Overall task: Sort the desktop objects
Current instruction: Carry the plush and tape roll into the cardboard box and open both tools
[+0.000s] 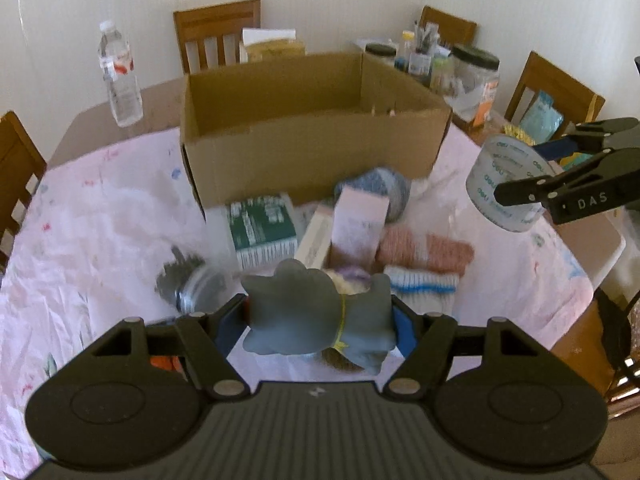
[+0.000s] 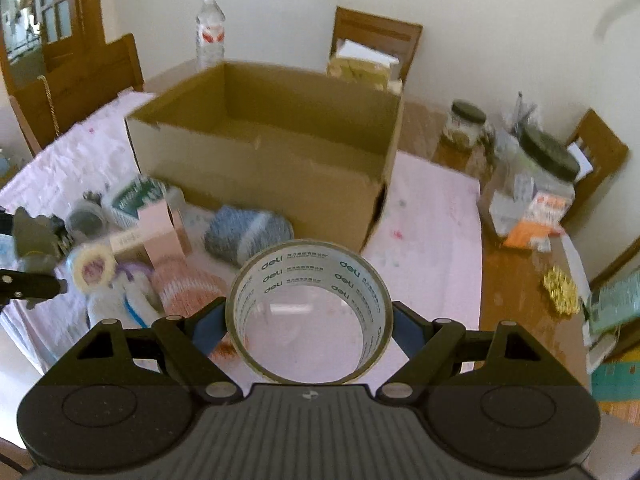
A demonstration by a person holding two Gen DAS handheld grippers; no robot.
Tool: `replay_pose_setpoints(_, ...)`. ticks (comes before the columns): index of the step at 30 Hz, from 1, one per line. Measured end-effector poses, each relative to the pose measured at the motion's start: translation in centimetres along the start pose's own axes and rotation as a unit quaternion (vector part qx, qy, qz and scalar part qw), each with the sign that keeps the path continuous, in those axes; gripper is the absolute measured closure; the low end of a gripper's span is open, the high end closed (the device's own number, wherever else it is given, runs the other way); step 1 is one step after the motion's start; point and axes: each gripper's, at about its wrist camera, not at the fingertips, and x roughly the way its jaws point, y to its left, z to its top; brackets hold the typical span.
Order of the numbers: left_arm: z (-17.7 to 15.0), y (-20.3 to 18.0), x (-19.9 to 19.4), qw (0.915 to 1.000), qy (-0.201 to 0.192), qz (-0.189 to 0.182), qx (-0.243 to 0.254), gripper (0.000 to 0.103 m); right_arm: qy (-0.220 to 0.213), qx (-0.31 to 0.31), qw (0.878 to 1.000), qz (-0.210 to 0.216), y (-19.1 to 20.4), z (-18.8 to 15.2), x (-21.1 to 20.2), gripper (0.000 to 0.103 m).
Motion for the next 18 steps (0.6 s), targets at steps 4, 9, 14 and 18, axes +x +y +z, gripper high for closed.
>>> replay_pose_setpoints(4, 1.4, 0.1, 0.1, 0.9998, -0.016, 0.013, 0.003, 0.031, -0.016, -0.007, 1.0, 0.011, -0.3, 1.6, -0.5, 0.015)
replay_pose_setpoints(9, 3.9, 0.0, 0.5, 0.9989, -0.034, 0.033, 0.002, 0.03, -0.032, -0.02, 0.999, 0.023, -0.7, 3.3, -0.3, 0.015)
replay_pose_setpoints(14, 6.6, -0.2, 1.4, 0.9973, -0.046, 0.056, 0.002, 0.03, -0.049, -0.042, 0.997, 0.044, -1.2, 5.2, 0.4, 0.015)
replay_pose_setpoints(18, 9.0, -0.5, 2.0, 0.9954, -0.06, 0.074, 0.0, 0.03, -0.064, -0.058, 0.994, 0.064, -1.8, 7.0, 1.1, 0.015)
